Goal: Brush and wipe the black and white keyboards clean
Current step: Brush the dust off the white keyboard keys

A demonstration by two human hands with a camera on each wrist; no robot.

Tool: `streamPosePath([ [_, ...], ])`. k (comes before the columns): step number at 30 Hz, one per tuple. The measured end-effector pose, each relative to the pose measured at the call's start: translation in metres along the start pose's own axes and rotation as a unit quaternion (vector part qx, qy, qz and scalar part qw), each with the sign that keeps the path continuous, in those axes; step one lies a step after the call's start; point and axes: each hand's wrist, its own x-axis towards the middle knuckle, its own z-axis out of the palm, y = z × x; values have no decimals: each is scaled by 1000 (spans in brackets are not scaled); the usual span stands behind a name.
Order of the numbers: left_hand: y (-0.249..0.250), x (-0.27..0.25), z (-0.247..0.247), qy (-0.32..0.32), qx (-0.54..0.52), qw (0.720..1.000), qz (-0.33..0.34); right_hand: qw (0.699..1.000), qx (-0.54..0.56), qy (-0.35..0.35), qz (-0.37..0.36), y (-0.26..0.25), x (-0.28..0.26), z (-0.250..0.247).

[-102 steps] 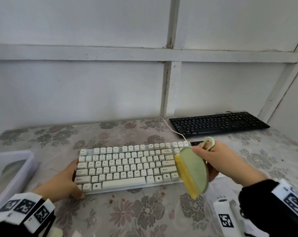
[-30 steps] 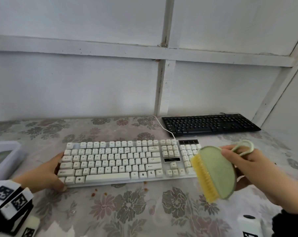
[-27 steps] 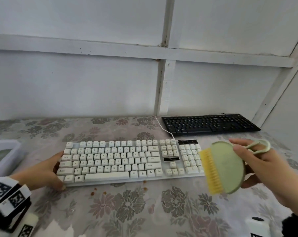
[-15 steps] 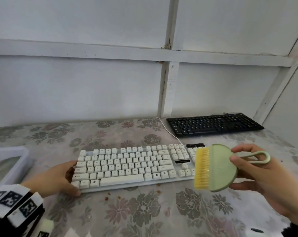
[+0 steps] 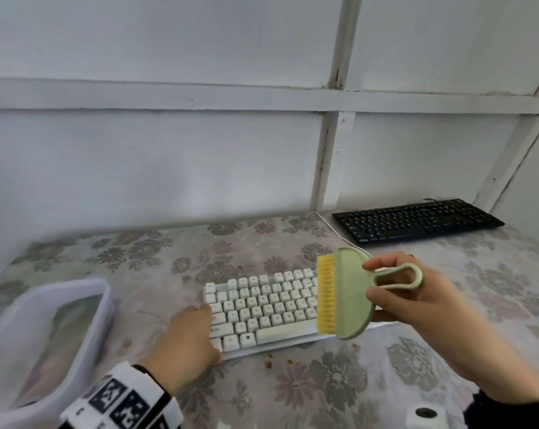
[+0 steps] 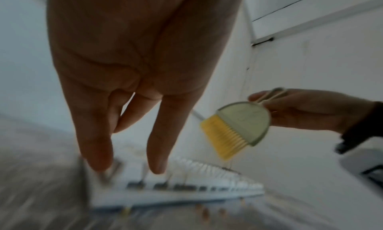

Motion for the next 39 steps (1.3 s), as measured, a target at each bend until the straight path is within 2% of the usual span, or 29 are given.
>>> streamPosePath([
  [3, 0, -14, -9, 2, -23, 998, 52, 998, -49, -21, -29, -13, 6, 24],
  [5, 3, -34, -29, 17, -59, 994, 95, 994, -80, -48, -55, -24, 9, 45],
  [7, 1, -58, -54, 42, -82, 990, 110, 988, -99, -79, -87, -34, 15, 73],
  [12, -52, -97, -103, 69, -73, 990, 98, 949, -190, -180, -175, -53, 36, 157],
  [17, -140, -114, -119, 87, -41, 995, -3, 897, -237, -256, -273, -65, 56, 237],
  [21, -197, -122, -117, 43, -56, 995, -73, 822, -319, -309, -356, -60, 66, 292],
  [24, -223, -127, -110, -22, -83, 990, -113, 737, -414, -351, -402, -50, 70, 323],
  [27, -231, -133, -109, -60, -111, 984, -127, 644, -492, -387, -441, -40, 71, 347],
  [29, -236, -135, -108, -67, -135, 981, -126, 613, -502, -412, -450, -31, 70, 355],
  [31, -242, -136, -107, -64, -166, 977, -122, 614, -487, -433, -445, -24, 68, 357],
  [39, -231, -128, -111, -17, -233, 970, -70, 720, -375, -453, -368, -14, 68, 356],
])
